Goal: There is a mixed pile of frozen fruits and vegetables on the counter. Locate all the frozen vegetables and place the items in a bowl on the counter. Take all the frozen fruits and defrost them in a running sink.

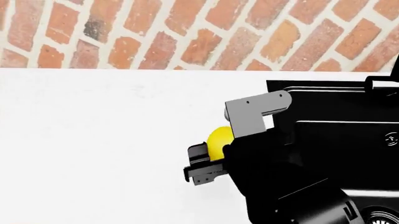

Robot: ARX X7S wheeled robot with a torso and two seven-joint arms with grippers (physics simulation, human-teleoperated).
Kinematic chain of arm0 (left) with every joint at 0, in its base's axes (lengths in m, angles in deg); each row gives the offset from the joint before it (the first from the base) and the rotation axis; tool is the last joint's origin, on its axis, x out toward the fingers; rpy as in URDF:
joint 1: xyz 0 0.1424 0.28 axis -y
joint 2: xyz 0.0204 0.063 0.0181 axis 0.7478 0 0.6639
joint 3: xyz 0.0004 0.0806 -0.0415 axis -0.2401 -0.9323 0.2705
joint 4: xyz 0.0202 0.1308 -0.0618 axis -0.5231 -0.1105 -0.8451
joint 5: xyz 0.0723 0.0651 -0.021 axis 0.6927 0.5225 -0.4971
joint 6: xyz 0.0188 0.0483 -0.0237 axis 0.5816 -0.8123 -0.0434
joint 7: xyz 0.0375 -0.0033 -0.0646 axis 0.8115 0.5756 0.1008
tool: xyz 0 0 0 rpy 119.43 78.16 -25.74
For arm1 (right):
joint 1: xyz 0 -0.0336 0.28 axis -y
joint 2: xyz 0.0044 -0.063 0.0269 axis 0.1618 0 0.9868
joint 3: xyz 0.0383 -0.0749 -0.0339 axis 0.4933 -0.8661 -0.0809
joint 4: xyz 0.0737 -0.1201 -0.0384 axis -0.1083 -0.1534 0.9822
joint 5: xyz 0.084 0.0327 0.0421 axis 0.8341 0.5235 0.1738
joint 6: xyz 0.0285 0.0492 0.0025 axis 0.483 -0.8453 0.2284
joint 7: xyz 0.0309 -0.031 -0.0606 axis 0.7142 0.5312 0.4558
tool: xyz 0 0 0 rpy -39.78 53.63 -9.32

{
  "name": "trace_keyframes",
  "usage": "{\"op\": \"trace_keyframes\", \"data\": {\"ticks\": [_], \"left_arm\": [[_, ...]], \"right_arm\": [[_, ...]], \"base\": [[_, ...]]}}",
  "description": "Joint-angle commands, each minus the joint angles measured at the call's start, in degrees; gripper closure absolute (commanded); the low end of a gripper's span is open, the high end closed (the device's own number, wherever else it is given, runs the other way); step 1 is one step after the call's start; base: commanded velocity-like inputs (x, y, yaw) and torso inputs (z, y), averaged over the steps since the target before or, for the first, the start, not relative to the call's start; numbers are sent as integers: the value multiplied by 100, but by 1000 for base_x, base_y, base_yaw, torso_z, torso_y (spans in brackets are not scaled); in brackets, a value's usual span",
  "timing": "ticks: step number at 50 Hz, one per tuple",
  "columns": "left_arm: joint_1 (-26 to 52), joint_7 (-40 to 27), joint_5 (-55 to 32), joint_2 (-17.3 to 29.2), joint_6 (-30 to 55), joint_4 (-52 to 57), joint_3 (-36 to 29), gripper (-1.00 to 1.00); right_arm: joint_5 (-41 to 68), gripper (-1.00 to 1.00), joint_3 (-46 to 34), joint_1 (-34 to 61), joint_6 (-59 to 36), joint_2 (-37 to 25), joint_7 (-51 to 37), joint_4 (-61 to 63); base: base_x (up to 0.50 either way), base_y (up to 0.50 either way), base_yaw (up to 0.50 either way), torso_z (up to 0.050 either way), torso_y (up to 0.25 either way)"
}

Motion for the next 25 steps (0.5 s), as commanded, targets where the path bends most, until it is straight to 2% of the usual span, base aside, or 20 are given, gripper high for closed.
{"op": "trace_keyframes", "data": {"ticks": [1, 13, 16, 19, 22, 25], "left_arm": [[3, 223, 57, -142, 3, -2, 111, -100], [-28, 345, -21, -255, 30, 265, -17, -100], [301, 434, -151, -227, 361, 499, -182, -100], [955, 532, -698, -100, 826, 956, -331, -100], [1414, 542, -1279, -194, 941, 1178, -423, -100], [1441, 436, -1440, -47, 828, 1329, -427, -100]], "right_arm": [[6, 100, 407, -119, 38, 81, -48, 313], [492, 100, 824, -120, -565, -314, -599, 1655], [628, 100, 942, -63, -700, -375, -673, 1815], [683, 100, 1016, -9, -727, -411, -688, 1850], [670, 100, 977, -64, -713, -455, -672, 1917], [715, 100, 968, -151, -739, -487, -686, 2038]], "base": [[0, 0, 0, 0, 0], [0, 0, 0, 0, 0], [0, 0, 0, 0, 0], [0, 0, 0, 0, 0], [0, 0, 0, 0, 0], [0, 0, 0, 0, 0]]}}
